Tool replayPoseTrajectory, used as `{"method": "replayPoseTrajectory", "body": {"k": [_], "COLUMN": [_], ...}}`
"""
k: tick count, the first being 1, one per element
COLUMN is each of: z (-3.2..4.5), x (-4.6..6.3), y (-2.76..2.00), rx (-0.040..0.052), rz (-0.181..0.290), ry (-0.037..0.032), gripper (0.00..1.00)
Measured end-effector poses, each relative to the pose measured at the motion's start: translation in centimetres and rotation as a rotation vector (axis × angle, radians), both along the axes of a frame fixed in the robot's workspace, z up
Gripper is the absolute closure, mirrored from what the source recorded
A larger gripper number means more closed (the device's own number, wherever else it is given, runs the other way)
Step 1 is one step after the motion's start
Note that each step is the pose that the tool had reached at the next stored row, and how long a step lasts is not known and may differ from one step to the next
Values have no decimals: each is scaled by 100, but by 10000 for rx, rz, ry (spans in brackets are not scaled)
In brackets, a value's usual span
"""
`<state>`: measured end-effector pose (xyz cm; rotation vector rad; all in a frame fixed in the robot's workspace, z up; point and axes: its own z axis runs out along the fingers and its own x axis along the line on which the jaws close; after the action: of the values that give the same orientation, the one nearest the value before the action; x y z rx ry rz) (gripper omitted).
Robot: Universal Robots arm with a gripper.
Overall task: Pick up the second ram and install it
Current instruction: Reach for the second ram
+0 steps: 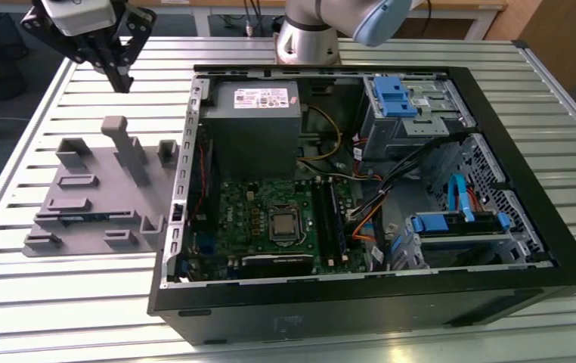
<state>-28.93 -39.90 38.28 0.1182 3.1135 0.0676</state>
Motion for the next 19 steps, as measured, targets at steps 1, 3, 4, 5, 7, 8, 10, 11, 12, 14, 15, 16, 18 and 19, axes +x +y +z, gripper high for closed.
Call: {"method": "replayPoseTrajectory", "body": {"k": [1,3,4,5,7,8,10,11,12,14,15,16,18,19], "z": [-1,-2,-2,-3,-3,-3,-4,-5,-5,-6,-6,-7,-8,-9], "x": [-7,-21,-29,-35,-48,-57,-78,-91,-103,-128,-138,-149,-173,-187], "y": [0,0,0,0,0,0,0,0,0,0,0,-1,-1,-1], "rx": [0,1,1,0,0,0,0,0,0,0,-1,0,0,0], "rz": [1,1,1,0,0,1,1,0,1,1,1,1,1,1], "ry": [-1,-1,-1,0,0,1,0,0,0,-1,0,0,-1,-1], "gripper": [89,89,89,89,89,89,89,89,89,89,89,89,89,89]}}
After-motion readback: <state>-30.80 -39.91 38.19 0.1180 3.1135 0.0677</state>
